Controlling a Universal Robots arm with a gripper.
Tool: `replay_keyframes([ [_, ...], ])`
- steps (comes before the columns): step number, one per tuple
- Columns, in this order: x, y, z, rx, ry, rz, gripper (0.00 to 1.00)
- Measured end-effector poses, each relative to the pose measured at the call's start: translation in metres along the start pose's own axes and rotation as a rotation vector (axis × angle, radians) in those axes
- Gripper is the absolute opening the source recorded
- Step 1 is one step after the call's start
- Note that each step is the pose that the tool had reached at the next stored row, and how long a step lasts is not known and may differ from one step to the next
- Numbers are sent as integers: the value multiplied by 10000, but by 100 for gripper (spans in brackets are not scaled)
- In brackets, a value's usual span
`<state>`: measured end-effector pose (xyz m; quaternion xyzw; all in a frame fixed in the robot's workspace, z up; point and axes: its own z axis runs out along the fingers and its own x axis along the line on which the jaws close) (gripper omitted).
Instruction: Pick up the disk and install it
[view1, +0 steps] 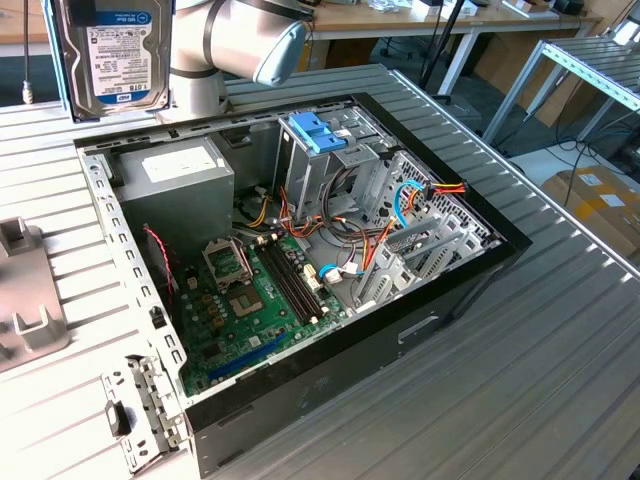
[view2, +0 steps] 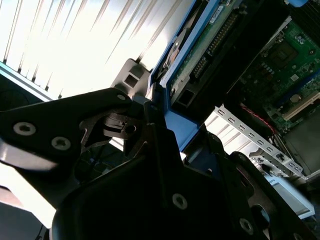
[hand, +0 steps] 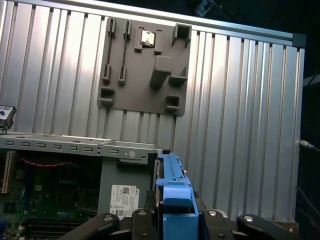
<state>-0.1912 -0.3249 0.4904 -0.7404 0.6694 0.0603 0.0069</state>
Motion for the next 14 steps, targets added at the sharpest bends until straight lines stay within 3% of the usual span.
replay_keyframes([
  [14,4,-38,5,-1,1,0,37],
])
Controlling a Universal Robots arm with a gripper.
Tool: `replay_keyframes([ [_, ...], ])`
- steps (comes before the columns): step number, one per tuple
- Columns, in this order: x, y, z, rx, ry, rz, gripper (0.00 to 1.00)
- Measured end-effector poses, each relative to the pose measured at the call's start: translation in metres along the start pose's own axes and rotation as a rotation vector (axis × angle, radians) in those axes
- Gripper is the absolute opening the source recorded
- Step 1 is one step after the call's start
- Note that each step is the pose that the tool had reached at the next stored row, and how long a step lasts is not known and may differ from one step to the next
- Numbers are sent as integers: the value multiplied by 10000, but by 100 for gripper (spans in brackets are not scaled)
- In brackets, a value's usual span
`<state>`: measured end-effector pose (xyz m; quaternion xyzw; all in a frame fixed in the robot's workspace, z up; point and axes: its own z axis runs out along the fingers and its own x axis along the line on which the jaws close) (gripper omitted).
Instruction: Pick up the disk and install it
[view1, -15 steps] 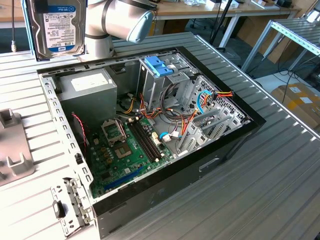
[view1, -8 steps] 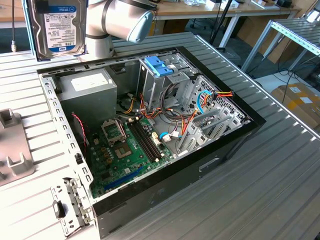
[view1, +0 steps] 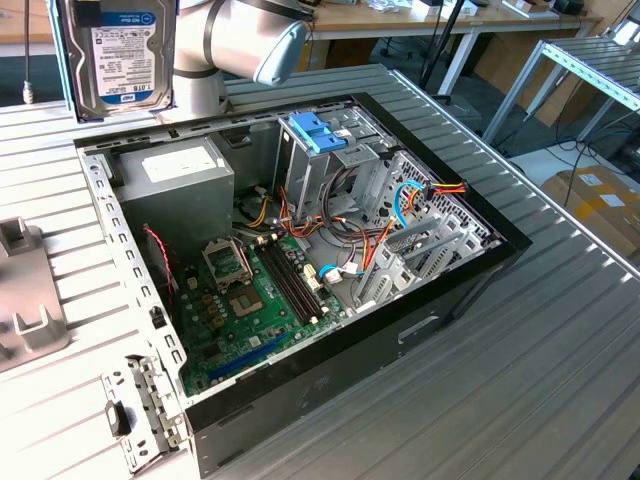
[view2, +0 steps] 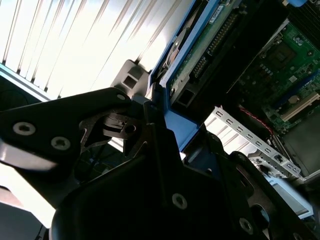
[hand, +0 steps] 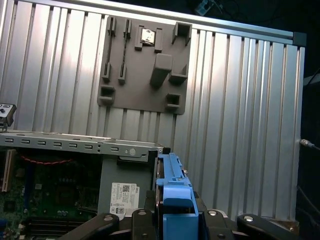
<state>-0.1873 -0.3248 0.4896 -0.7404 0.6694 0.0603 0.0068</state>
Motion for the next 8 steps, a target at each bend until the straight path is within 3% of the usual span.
replay_keyframes([
  [8,2,-19,3,0,1,0,37],
])
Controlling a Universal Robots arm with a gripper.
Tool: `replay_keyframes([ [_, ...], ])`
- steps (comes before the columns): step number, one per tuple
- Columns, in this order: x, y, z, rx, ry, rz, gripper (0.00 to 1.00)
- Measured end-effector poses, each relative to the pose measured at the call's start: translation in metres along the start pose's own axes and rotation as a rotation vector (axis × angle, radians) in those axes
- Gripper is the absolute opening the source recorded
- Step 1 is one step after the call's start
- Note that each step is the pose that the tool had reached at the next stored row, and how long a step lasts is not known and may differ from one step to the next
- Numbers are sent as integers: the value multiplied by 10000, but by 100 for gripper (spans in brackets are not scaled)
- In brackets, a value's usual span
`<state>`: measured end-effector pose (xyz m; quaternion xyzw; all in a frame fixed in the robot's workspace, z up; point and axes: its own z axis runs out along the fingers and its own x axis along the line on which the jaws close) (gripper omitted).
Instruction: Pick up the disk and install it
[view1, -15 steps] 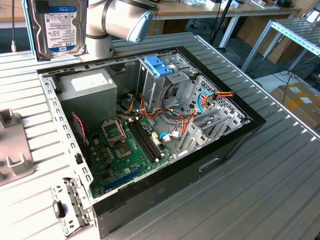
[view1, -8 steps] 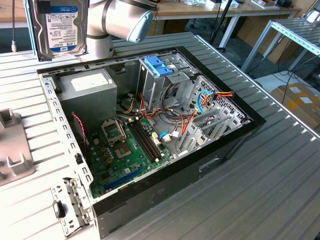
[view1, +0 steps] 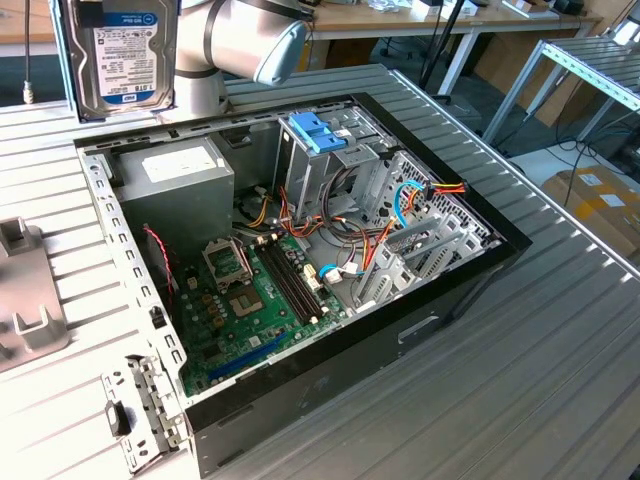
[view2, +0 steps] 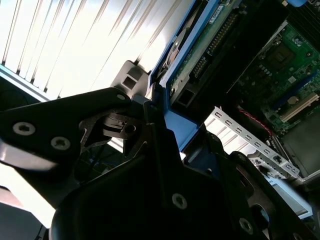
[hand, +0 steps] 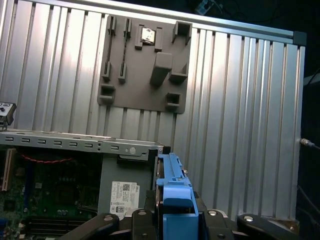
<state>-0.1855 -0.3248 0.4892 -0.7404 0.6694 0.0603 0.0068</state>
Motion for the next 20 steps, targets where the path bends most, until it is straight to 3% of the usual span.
replay_keyframes([
  [20,5,-46,6,0,0,0,37],
])
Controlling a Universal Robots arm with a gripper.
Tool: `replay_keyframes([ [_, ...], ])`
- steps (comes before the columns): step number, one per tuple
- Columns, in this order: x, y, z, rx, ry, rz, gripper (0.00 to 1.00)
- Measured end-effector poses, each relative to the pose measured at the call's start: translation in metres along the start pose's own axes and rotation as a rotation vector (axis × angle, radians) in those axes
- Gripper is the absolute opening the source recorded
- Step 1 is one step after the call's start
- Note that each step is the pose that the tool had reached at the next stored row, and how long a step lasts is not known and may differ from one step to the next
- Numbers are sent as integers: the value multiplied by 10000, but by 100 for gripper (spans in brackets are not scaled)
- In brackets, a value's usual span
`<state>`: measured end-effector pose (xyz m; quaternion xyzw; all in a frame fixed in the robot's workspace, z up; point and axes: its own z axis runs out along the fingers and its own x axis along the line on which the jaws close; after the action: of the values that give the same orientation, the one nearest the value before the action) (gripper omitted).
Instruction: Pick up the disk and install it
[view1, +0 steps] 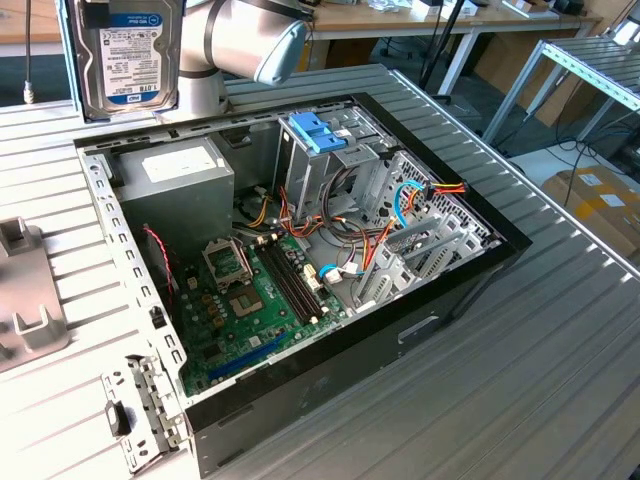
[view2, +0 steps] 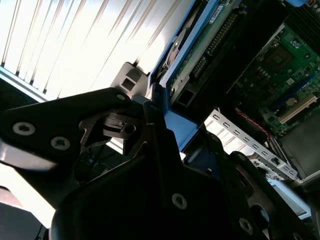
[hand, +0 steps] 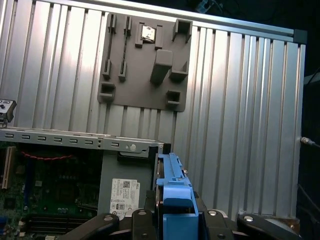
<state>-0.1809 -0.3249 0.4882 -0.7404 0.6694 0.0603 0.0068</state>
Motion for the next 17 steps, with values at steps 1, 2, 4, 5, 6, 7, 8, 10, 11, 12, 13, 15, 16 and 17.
replay_keyframes([
  [1,0,-1,0,0,0,0,37],
  [2,0,-3,1,0,-1,0,37],
  [4,3,-24,5,0,0,0,37],
  [5,5,-41,6,1,-1,0,37],
  [6,5,-42,6,0,0,0,37],
  [7,5,-44,6,0,0,-1,37],
  [8,5,-46,6,0,0,0,37],
  [10,6,-50,7,0,0,0,37],
  [11,6,-53,7,0,0,0,37],
  [12,7,-56,7,0,0,0,37],
  [13,7,-57,8,0,0,0,37],
  [15,7,-61,8,0,-1,0,37],
  [16,7,-62,8,0,0,0,37],
  [17,7,-64,8,0,0,0,37],
])
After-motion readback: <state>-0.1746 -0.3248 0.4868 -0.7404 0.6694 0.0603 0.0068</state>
